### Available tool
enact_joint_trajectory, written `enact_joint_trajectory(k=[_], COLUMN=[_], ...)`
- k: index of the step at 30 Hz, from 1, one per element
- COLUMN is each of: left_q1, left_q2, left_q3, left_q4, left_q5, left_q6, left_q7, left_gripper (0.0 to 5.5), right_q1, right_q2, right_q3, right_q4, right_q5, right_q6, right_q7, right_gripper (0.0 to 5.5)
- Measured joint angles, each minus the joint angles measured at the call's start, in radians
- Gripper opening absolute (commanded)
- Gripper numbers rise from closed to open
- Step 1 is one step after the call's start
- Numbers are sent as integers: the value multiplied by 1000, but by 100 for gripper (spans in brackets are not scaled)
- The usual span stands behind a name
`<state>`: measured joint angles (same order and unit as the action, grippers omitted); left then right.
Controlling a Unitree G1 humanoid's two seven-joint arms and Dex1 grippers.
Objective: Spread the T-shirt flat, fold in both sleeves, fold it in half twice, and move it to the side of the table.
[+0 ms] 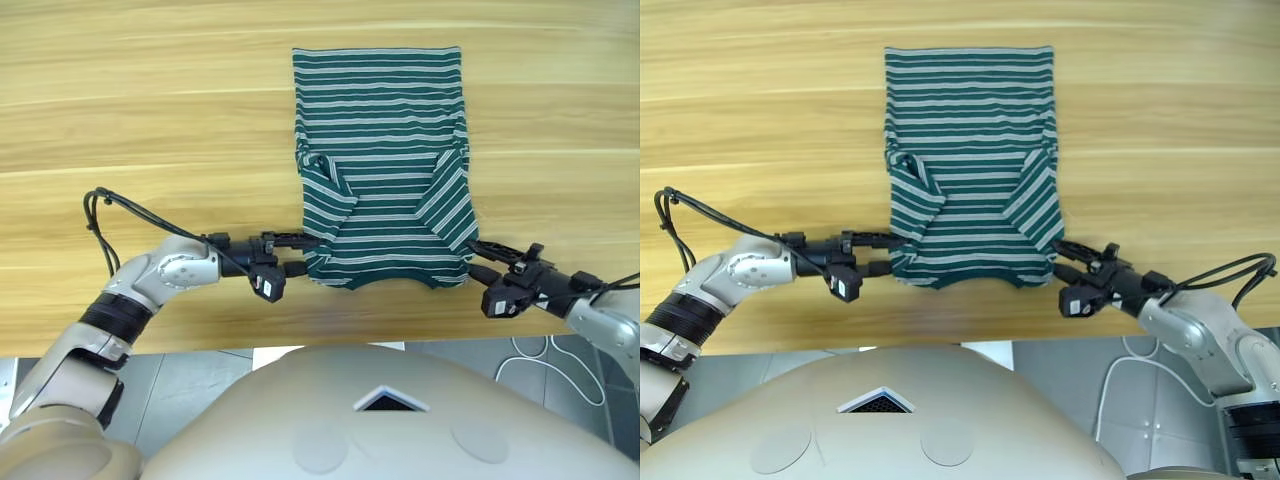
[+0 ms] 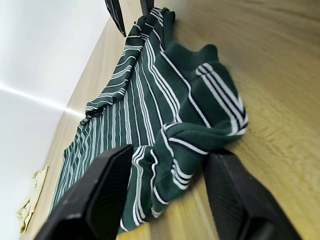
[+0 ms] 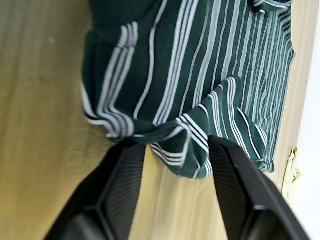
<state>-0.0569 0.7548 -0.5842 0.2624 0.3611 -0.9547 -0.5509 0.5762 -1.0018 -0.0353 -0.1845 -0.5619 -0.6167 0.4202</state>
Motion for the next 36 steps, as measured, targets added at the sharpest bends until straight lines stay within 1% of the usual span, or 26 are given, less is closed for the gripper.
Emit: enact_joint_trajectory(k=[3,4,7,10,11,22,25,28,36], left_q1=[-5,-11,-18,-23,-25,-21,32,132,276], left_q2=[0,0,0,0,0,3,26,69,113], left_q3=[-11,-15,-16,-16,-16,-16,-12,10,60], left_q4=[7,7,6,6,7,22,-4,-62,-146], left_q5=[0,0,0,0,-1,-64,-116,-147,-168], left_q6=[-1,-1,-4,-8,-11,-21,-23,-21,8], left_q7=[-8,-14,-15,-15,-15,-15,-15,-9,-3], left_gripper=[156,152,122,102,96,23,0,0,0], right_q1=[-10,-12,-27,-32,-32,-25,-15,-9,21], right_q2=[0,0,0,2,2,23,44,58,82], right_q3=[8,9,18,27,28,28,37,50,60], right_q4=[12,17,29,32,32,32,33,34,23], right_q5=[6,5,0,-8,-8,-8,22,64,106], right_q6=[-6,-7,-7,-5,-5,-3,-22,-45,-66], right_q7=[9,11,16,17,17,-2,-7,-7,-6], right_gripper=[122,112,50,8,2,0,0,0,0])
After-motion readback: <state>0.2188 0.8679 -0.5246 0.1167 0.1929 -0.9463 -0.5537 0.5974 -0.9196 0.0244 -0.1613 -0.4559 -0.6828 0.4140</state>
